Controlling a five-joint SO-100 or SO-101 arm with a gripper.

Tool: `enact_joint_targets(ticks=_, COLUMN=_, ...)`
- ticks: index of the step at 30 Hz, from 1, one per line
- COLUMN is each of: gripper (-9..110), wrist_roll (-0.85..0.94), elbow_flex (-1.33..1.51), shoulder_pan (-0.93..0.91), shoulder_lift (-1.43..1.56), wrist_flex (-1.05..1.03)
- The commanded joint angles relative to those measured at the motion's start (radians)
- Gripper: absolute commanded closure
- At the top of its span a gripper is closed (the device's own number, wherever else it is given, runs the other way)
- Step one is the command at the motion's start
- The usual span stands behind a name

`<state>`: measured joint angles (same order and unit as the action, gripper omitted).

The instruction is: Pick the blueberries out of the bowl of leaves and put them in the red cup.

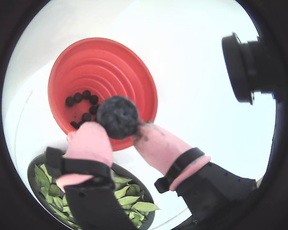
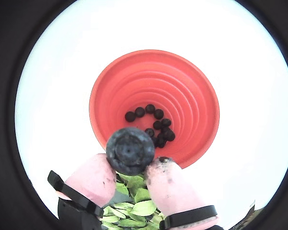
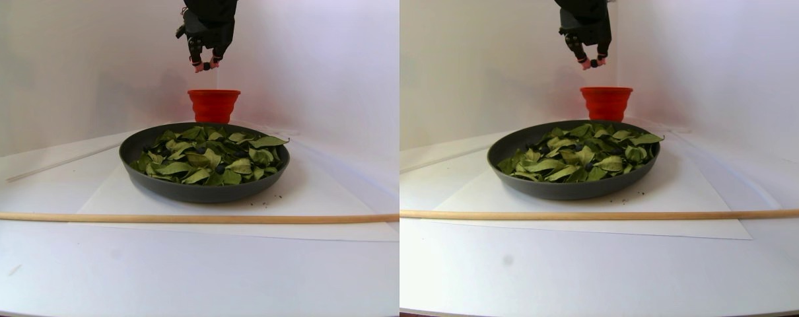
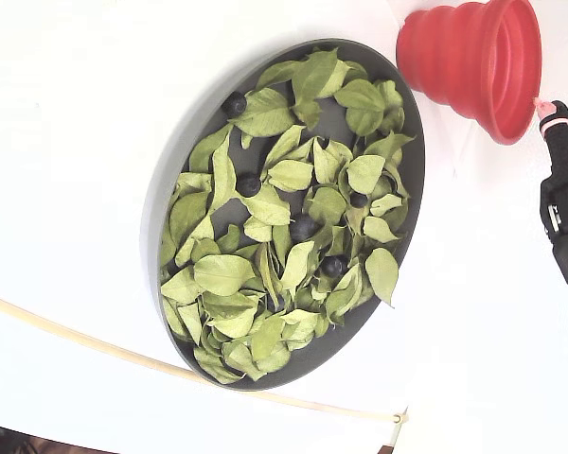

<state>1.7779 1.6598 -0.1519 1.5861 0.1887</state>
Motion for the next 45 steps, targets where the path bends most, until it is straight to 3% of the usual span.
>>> enact_joint_targets(ticks=1, gripper=90, wrist_roll=0.006, elbow_flex=-0.107, shoulder_pan=-0.025, shoulder_lift=0.026, wrist_flex=-0.002)
enact_joint_targets(ticks=31, gripper=87, wrist_roll=-0.066, elbow_flex=-0.259, shoulder_pan=-0.081, shoulder_lift=-0.175, wrist_flex=0.049)
enact_joint_targets(ticks=45, gripper=82, wrist_roll=-0.097, elbow_flex=-0.215, shoulder_pan=-0.086, shoulder_lift=-0.114, wrist_flex=0.052)
